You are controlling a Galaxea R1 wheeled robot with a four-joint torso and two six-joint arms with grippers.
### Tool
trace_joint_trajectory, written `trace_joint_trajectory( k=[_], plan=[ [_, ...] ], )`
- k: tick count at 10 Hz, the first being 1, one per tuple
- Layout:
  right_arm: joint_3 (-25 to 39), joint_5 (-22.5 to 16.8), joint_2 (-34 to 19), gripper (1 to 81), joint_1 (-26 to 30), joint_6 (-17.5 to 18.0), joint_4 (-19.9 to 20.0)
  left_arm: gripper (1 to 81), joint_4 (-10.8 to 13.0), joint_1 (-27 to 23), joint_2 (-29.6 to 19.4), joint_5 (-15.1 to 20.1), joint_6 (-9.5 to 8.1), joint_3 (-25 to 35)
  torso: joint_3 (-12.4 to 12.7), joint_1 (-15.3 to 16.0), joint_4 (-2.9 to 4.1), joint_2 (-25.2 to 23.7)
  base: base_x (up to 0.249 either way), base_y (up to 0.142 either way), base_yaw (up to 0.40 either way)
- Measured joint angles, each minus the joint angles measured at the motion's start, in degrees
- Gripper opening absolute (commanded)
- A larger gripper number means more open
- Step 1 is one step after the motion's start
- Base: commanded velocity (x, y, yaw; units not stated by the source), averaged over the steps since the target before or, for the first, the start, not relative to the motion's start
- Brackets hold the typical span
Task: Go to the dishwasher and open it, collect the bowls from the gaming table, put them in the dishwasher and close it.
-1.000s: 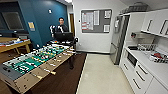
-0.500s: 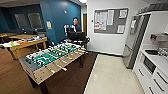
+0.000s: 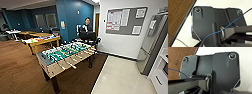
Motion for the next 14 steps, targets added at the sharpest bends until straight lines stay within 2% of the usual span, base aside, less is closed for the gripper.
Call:
trace_joint_trajectory(
  k=[14],
  plan=[
    [0.0,-0.3,0.7,81.1,-0.1,-0.8,-0.2,81.1,0.0,-0.1,0.0,0.0,0.05,-0.5,0.0,0.0,0.00,0.0,0.000,0.000,0.329]
  ],
)
